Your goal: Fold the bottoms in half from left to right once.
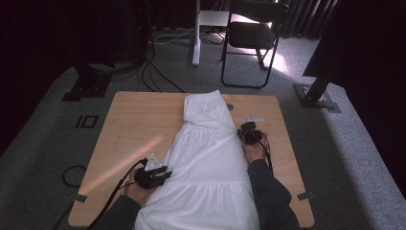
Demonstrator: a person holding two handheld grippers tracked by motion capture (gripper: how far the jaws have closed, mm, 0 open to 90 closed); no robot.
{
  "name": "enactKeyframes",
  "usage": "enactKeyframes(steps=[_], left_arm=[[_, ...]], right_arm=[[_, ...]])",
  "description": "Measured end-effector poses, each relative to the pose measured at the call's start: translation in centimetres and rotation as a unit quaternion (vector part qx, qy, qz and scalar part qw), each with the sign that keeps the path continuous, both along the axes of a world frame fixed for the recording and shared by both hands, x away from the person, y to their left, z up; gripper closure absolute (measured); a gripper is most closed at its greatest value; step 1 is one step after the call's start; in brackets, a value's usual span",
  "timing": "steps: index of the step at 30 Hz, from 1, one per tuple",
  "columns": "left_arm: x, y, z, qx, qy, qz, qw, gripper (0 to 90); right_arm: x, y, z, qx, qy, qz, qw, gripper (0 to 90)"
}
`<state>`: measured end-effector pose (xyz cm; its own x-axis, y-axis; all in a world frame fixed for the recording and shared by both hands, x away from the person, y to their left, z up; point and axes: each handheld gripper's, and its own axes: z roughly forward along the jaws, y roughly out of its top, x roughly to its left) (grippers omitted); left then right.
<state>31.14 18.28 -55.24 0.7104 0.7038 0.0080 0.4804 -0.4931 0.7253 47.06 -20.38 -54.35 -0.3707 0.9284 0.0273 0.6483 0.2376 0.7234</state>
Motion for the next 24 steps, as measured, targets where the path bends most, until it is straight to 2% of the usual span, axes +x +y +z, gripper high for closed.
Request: enactKeyframes(steps=[2,3,8,10,12,13,15,17,19,21,23,24], left_arm=[[-0.4,0.0,0.1,0.005,0.003,-0.007,1.0,73.9],[-0.6,0.0,0.1,0.007,0.003,-0.01,0.9999,75.4],[-2.3,0.0,0.2,0.007,0.01,-0.016,0.9998,77.3],[-3.1,-0.2,0.3,0.01,0.017,-0.027,0.9994,77.0],[-3.4,-0.2,0.6,0.012,0.019,-0.032,0.9992,69.4],[-3.2,-0.2,0.9,0.005,0.015,-0.026,0.9995,64.7],[-2.5,-0.1,2.0,-0.01,-0.006,-0.009,0.9999,57.7],[-1.2,0.0,3.5,-0.03,-0.022,0.007,0.9993,53.5],[0.7,-0.2,4.9,-0.046,-0.039,0.014,0.9981,51.0],[2.7,-0.9,5.7,-0.052,-0.068,0.029,0.9959,48.7],[2.7,-0.9,5.7,-0.052,-0.068,0.029,0.9959,47.8],[5.9,-2.3,5.8,-0.066,-0.074,0.038,0.9944,47.7]], right_arm=[[-0.1,0.2,-0.7,-0.003,0.01,0.003,0.9999,88.7],[-0.4,0.2,-0.8,-0.001,0.003,0.004,1.0,88.7],[-1.9,0.2,-0.8,-0.016,0.001,0.022,0.9996,88.6],[-2.9,0.1,-0.9,-0.016,-0.003,0.028,0.9995,88.5],[-3.7,-0.2,-1.0,-0.014,-0.007,0.032,0.9994,88.4],[-3.9,-0.4,-1.0,-0.014,-0.008,0.034,0.9993,88.4],[-3.9,-0.6,-1.0,-0.008,-0.006,0.036,0.9993,88.3],[-3.7,-0.7,-0.9,-0.003,0.001,0.033,0.9994,88.3],[-3.6,-0.5,-0.9,-0.009,0.002,0.031,0.9995,88.4],[-3.6,-0.3,-0.9,-0.01,0.001,0.027,0.9996,88.5],[-3.6,-0.3,-0.9,-0.011,0.001,0.026,0.9996,88.5],[-3.6,-0.3,-0.9,-0.009,0.001,0.024,0.9997,88.6]])
